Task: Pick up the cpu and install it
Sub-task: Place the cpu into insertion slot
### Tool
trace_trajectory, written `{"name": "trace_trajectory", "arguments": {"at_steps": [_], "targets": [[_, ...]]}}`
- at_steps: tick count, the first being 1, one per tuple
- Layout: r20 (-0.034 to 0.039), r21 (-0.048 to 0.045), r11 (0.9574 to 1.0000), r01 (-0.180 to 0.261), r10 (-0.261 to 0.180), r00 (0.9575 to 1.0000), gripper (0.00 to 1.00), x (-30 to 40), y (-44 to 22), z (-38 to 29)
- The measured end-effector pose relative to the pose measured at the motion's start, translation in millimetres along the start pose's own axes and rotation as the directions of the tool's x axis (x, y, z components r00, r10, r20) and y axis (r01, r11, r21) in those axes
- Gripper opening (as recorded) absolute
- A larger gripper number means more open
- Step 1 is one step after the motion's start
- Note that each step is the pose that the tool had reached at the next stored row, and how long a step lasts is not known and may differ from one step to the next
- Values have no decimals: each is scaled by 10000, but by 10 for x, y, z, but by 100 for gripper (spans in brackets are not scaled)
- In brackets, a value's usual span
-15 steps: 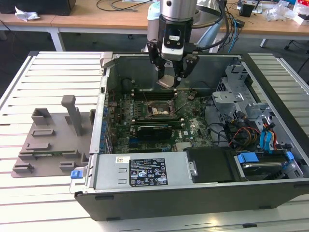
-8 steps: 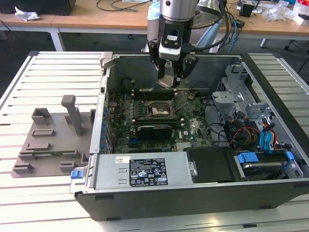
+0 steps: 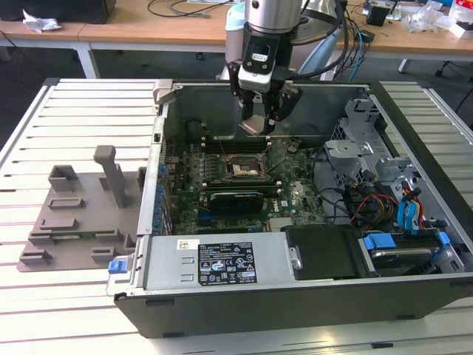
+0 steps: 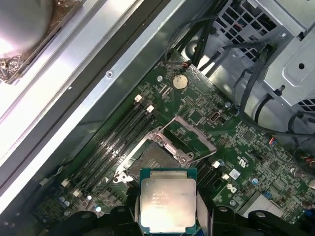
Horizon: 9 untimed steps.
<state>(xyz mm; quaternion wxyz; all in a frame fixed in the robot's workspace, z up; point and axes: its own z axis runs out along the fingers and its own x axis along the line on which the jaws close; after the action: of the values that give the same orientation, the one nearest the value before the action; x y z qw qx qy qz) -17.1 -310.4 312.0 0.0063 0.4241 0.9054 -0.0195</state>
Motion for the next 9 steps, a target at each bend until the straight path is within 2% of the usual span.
{"name": "trace_trajectory", "arguments": {"at_steps": [4,9], "targets": [[-16,16,9984,-571,571,9984,55,0,0,2],[-27,27,9956,-933,933,9956,55,0,0,4]]}}
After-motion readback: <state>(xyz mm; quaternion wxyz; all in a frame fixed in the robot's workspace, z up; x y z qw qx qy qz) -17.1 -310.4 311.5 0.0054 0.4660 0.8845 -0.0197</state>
